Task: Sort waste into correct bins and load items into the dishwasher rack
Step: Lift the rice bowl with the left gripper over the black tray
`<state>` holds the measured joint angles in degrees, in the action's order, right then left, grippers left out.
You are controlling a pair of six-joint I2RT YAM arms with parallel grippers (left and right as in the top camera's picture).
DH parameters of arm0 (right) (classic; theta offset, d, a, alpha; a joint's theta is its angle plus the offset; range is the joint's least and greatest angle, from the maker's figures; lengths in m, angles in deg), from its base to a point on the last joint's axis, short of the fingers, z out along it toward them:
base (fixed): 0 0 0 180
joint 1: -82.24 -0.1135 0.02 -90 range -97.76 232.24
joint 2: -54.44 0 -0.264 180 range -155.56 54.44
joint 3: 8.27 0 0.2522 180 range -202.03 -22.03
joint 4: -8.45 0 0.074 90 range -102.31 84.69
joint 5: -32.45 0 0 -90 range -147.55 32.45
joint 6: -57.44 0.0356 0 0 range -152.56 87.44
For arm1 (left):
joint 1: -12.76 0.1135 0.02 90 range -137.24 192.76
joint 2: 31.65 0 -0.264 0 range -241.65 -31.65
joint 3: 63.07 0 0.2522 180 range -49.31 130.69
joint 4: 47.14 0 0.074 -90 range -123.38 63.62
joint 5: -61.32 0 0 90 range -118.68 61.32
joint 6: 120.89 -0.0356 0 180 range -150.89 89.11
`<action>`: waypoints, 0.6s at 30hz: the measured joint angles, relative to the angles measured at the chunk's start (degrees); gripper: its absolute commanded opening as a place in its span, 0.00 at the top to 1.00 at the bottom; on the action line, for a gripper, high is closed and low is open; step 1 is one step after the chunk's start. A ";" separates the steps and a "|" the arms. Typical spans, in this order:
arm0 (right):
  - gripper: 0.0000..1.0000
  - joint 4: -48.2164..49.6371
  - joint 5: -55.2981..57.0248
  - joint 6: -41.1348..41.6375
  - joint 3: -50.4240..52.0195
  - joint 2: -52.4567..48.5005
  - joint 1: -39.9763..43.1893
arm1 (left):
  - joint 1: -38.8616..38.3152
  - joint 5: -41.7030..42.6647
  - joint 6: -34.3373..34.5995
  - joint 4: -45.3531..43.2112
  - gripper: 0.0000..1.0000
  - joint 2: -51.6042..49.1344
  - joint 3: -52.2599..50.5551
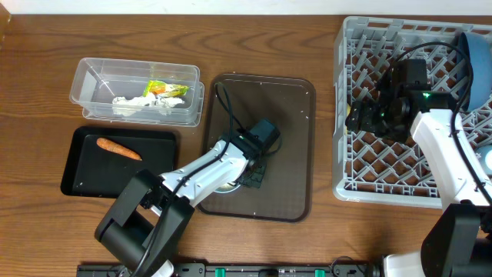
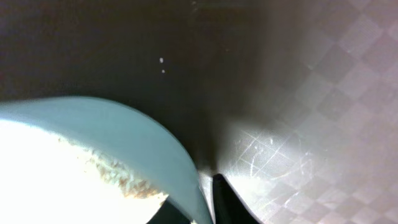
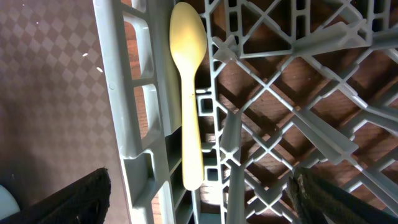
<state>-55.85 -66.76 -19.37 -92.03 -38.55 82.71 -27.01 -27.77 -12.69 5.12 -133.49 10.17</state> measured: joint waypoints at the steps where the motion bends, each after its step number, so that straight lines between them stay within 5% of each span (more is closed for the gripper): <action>1: 0.09 0.00 0.00 0.00 0.00 0.00 -0.02 | 0.00 -0.26 0.09 0.15 0.93 0.00 0.07; 18: 0.09 0.02 0.00 -0.02 0.00 0.00 0.00 | 4.22 -2.97 -0.02 5.31 0.94 10.69 3.56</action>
<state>-55.83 -66.76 -19.39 -92.03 -38.55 82.71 -22.79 -30.74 -12.71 10.43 -122.81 13.73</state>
